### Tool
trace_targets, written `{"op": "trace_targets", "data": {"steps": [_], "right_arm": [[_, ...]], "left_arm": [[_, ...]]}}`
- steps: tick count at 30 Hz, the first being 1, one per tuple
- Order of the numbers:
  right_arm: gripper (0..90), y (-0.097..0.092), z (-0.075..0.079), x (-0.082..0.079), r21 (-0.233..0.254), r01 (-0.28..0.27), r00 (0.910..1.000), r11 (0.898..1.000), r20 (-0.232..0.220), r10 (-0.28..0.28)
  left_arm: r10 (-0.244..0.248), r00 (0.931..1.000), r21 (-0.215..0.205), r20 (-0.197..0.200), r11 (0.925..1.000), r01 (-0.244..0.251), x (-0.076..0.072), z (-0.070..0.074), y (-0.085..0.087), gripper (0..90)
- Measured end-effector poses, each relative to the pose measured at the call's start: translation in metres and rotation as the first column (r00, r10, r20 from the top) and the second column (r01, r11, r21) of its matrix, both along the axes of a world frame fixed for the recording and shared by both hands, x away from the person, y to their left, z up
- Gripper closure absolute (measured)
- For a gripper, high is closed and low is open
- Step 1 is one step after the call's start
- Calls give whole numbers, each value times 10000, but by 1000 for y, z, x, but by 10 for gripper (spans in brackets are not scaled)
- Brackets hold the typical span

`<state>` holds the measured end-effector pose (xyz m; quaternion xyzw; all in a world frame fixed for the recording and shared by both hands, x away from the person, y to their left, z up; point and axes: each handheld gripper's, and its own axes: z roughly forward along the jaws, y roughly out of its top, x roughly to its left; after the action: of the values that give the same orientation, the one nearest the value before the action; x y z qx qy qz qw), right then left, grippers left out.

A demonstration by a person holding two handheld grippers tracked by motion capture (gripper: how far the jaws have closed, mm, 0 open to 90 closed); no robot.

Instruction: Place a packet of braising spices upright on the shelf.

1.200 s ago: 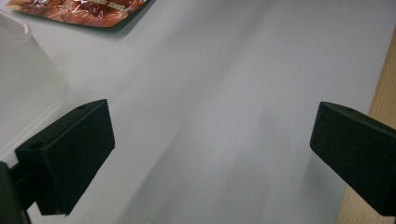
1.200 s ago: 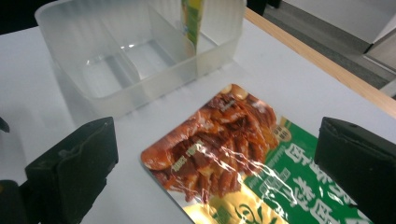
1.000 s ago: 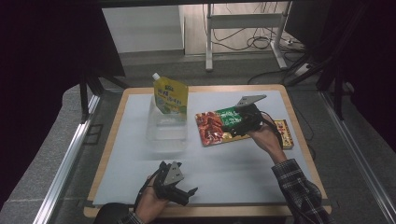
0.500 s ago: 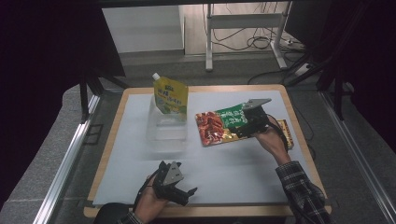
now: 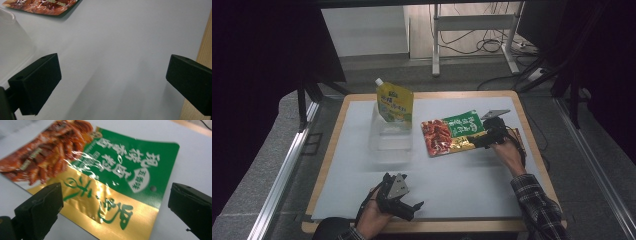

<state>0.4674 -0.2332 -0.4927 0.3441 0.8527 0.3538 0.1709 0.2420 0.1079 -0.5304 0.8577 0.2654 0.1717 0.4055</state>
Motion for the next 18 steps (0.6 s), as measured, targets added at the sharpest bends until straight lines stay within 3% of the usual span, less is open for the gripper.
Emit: {"op": "trace_targets", "data": {"steps": [6,18], "right_arm": [[1,-5,-17,6,-300,466,9973,9985,-557,-482],[1,-5,-26,10,-419,869,9869,9953,-1327,-917]], "left_arm": [[-23,10000,18,-8,10000,23,0,0,0,0],[-58,10000,2,-4,10000,58,0,0,-1,0]]}}
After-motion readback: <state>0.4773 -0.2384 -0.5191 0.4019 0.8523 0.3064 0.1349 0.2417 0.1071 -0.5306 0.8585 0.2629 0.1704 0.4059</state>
